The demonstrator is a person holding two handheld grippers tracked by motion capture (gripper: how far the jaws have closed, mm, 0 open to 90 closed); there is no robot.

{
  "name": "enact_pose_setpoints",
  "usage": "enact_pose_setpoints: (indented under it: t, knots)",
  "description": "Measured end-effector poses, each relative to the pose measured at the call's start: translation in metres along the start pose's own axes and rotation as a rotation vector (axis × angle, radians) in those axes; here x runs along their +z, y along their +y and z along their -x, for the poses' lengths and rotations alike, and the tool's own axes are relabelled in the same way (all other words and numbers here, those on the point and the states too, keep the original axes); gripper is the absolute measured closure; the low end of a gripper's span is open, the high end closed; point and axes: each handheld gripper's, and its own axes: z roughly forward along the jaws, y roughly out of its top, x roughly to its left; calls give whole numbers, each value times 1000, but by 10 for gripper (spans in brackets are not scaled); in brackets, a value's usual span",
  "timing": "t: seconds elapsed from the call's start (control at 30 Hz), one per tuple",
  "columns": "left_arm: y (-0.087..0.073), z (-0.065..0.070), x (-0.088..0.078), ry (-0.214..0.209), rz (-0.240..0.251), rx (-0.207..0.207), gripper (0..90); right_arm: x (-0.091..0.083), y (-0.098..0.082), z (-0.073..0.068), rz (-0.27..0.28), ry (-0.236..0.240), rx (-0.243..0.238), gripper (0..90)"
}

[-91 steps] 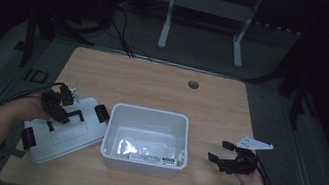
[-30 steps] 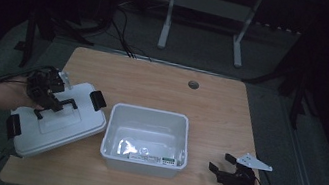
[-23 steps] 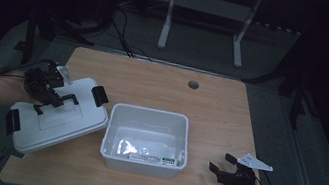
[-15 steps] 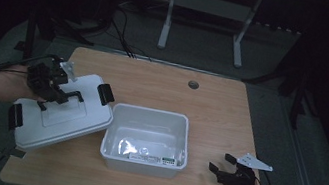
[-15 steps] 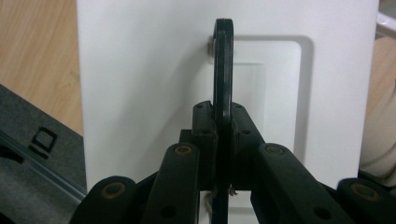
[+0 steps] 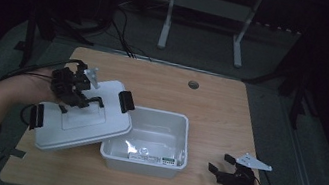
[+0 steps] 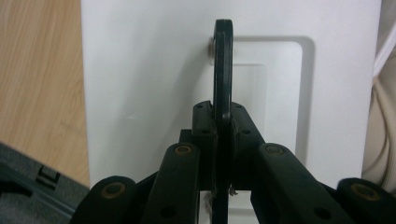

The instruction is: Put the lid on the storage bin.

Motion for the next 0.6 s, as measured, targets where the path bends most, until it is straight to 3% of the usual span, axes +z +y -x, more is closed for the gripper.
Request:
enact_pose_setpoints:
  t: [0.6]
  knots:
    - [60, 22, 11, -30, 25, 122, 833, 0, 0, 1, 1, 6, 0, 156]
